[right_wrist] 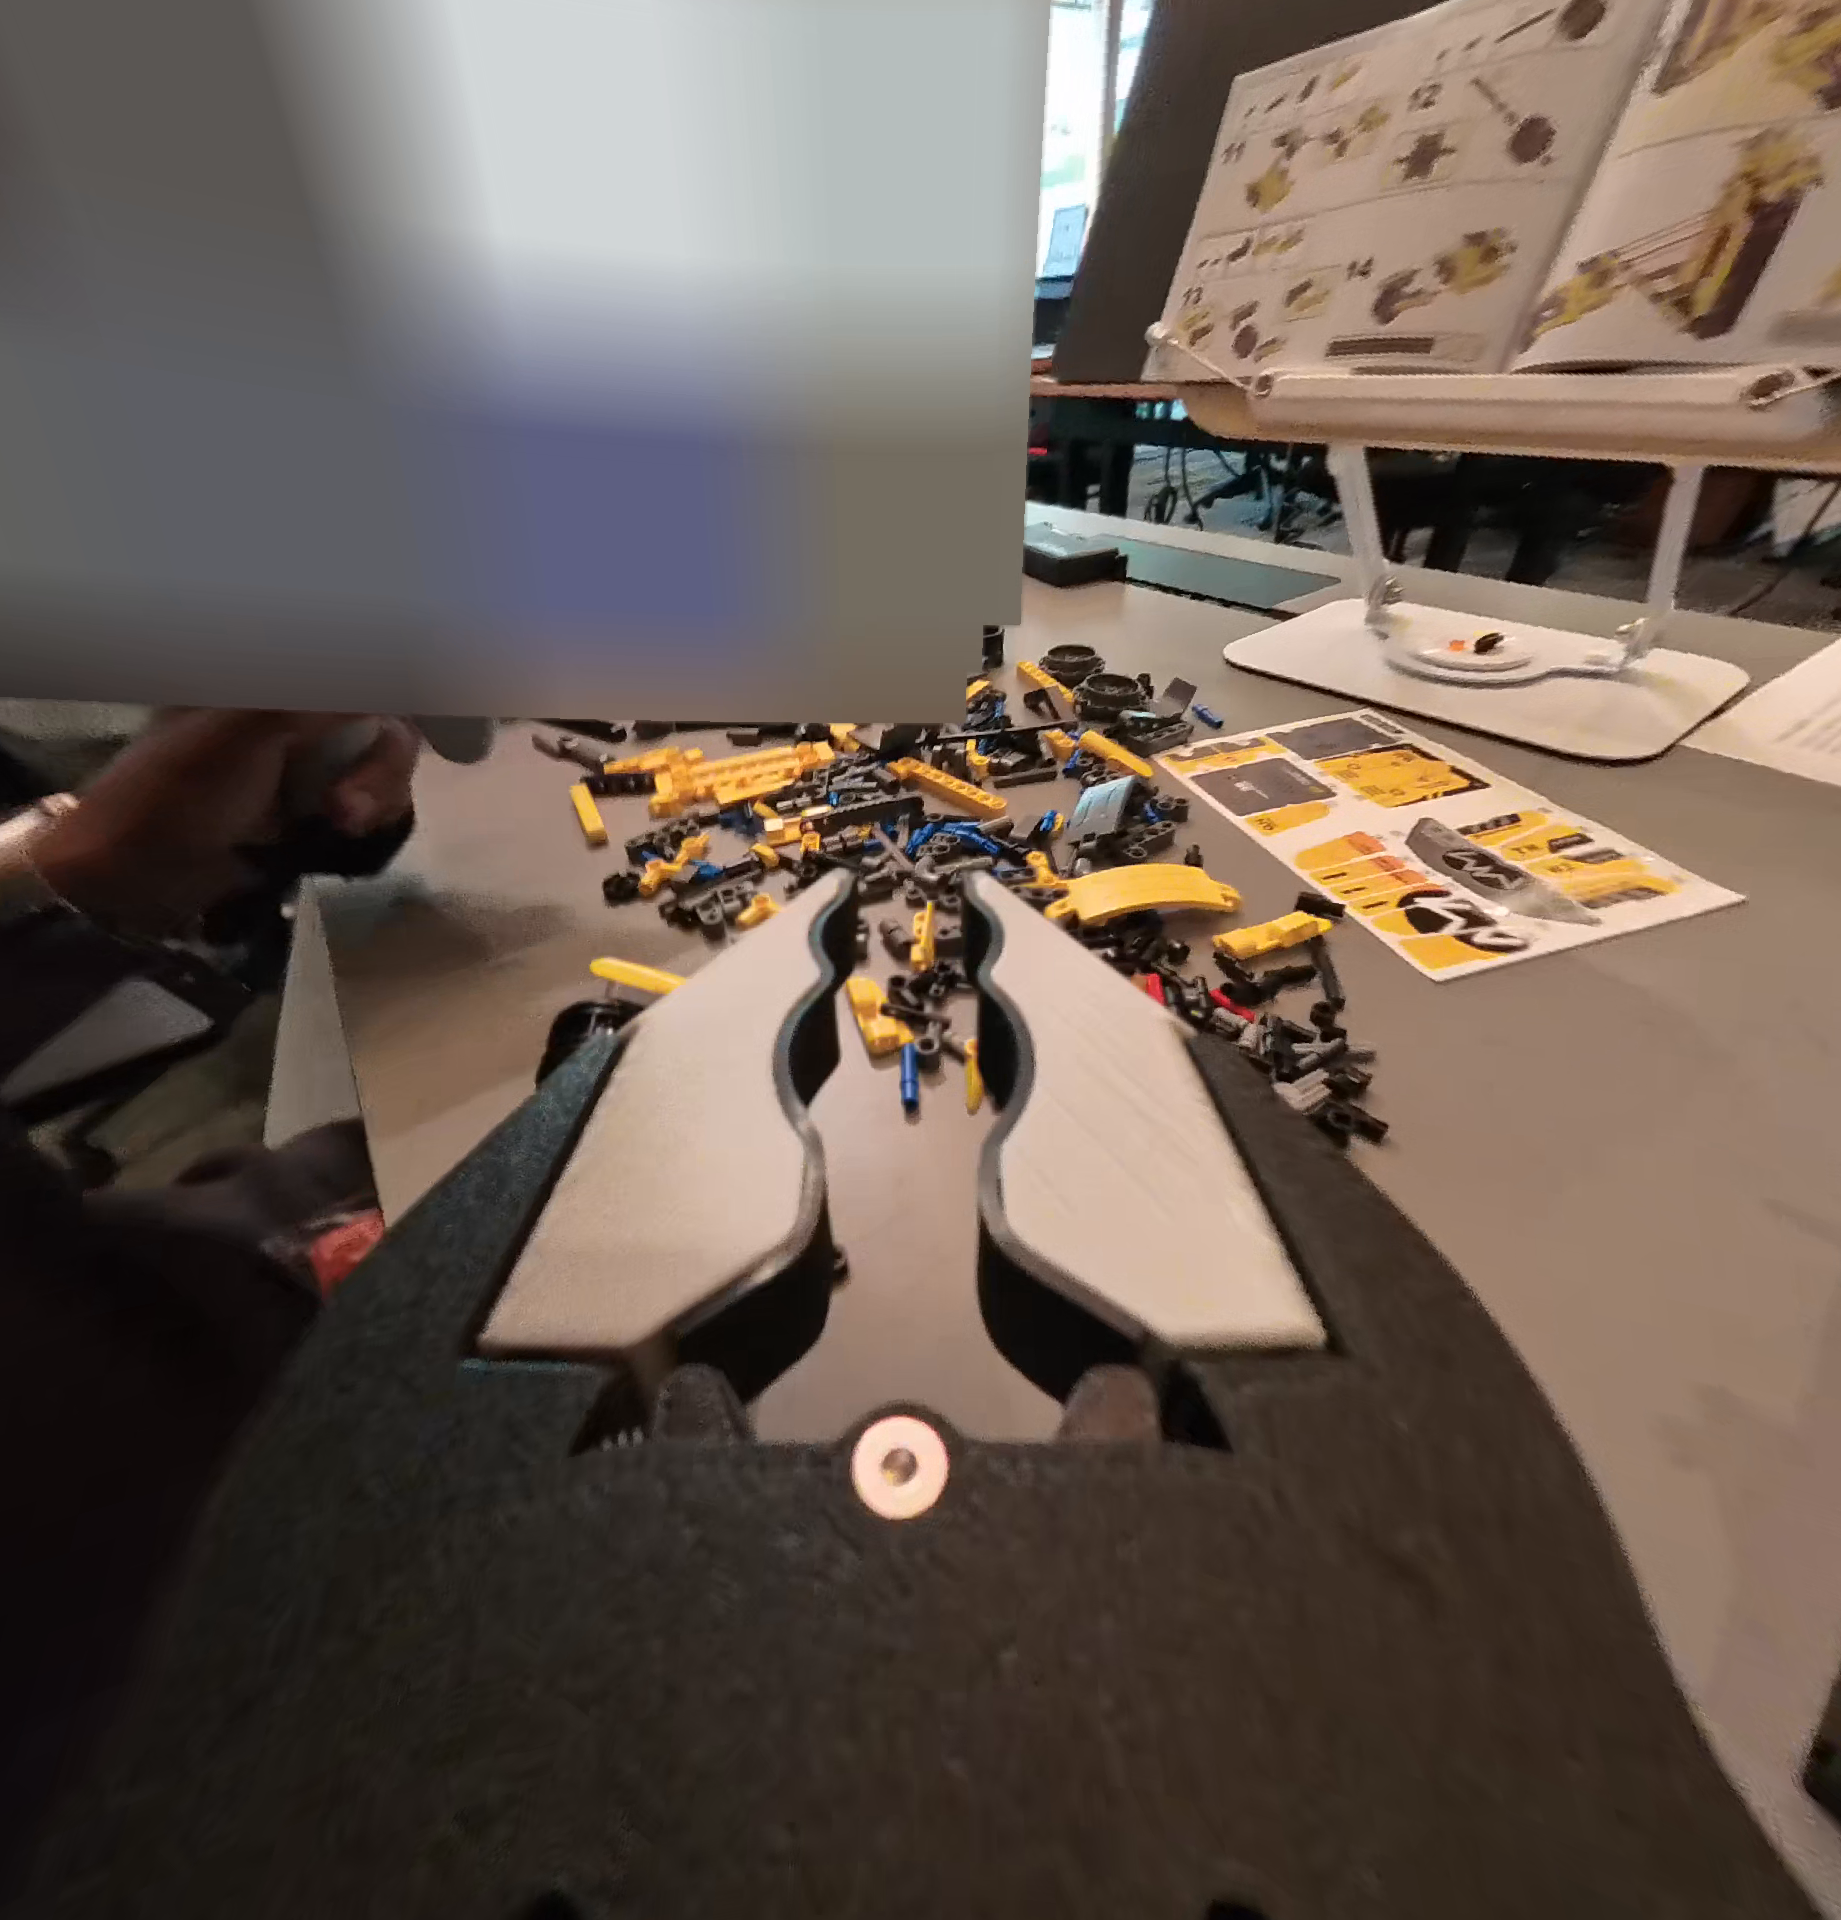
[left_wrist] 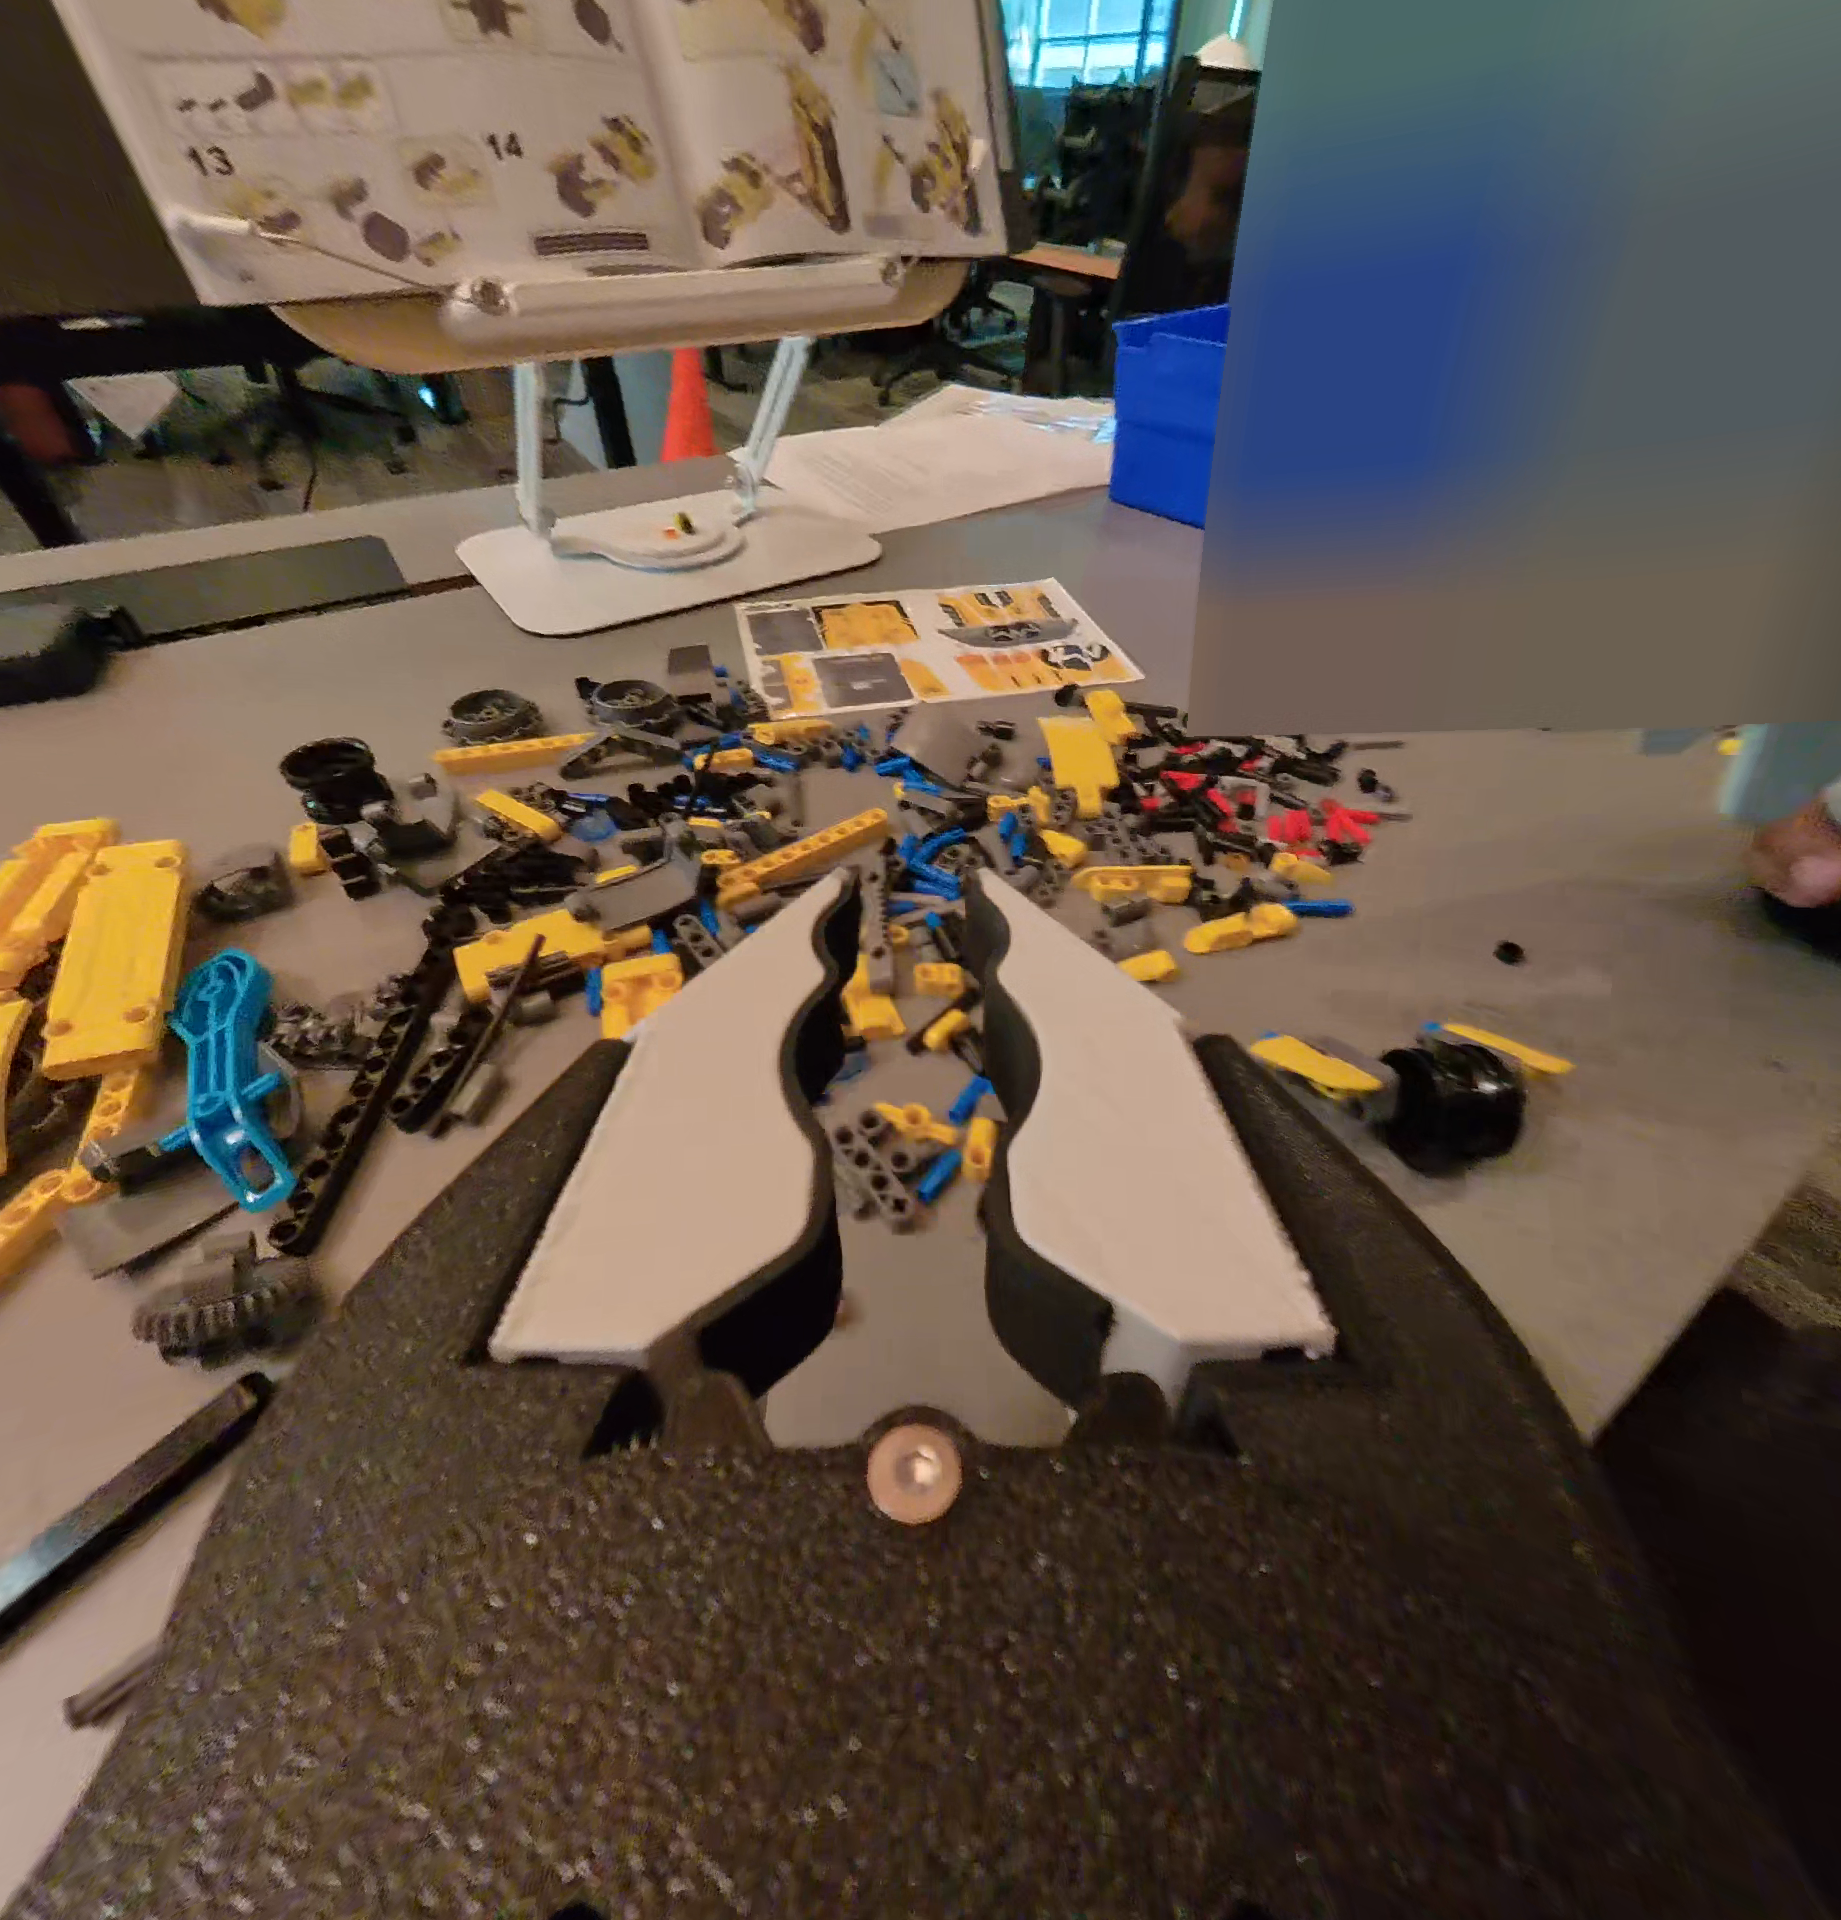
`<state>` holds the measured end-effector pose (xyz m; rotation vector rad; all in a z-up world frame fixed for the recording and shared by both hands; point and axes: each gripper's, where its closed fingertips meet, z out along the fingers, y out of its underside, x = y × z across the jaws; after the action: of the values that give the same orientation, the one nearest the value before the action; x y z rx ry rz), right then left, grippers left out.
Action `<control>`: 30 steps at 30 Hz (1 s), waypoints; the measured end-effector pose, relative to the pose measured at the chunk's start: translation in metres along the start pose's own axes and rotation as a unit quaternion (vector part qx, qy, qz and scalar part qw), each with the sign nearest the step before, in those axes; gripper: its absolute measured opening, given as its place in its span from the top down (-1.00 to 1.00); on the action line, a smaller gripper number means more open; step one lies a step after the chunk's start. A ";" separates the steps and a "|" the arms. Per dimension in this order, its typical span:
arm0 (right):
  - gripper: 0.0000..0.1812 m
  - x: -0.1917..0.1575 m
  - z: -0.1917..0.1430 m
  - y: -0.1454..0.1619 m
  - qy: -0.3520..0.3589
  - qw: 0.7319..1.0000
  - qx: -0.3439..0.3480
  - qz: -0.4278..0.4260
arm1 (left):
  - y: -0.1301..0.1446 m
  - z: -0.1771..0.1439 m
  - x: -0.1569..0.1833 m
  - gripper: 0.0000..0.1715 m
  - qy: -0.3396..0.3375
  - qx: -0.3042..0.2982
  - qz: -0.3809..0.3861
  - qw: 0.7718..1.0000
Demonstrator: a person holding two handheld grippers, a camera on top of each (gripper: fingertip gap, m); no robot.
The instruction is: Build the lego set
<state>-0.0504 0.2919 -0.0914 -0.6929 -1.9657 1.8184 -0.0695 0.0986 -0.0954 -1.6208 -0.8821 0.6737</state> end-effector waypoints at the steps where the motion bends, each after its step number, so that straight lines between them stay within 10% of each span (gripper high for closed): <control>1: 0.80 0.004 -0.002 -0.002 -0.001 1.000 0.007 0.016 | 0.004 0.003 -0.006 0.77 -0.008 -0.004 -0.003 1.000; 9: 0.80 0.024 -0.005 -0.005 -0.022 0.992 0.030 0.125 | -0.012 0.008 -0.023 0.78 0.019 0.071 -0.073 0.995; 30: 0.82 -0.040 0.000 -0.030 -0.030 0.993 0.094 -0.058 | -0.019 0.007 -0.004 0.77 0.103 0.091 -0.080 0.987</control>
<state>-0.0209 0.2675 -0.0589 -0.4605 -1.7992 1.9417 -0.0809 0.1016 -0.0789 -1.4107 -0.7669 0.4510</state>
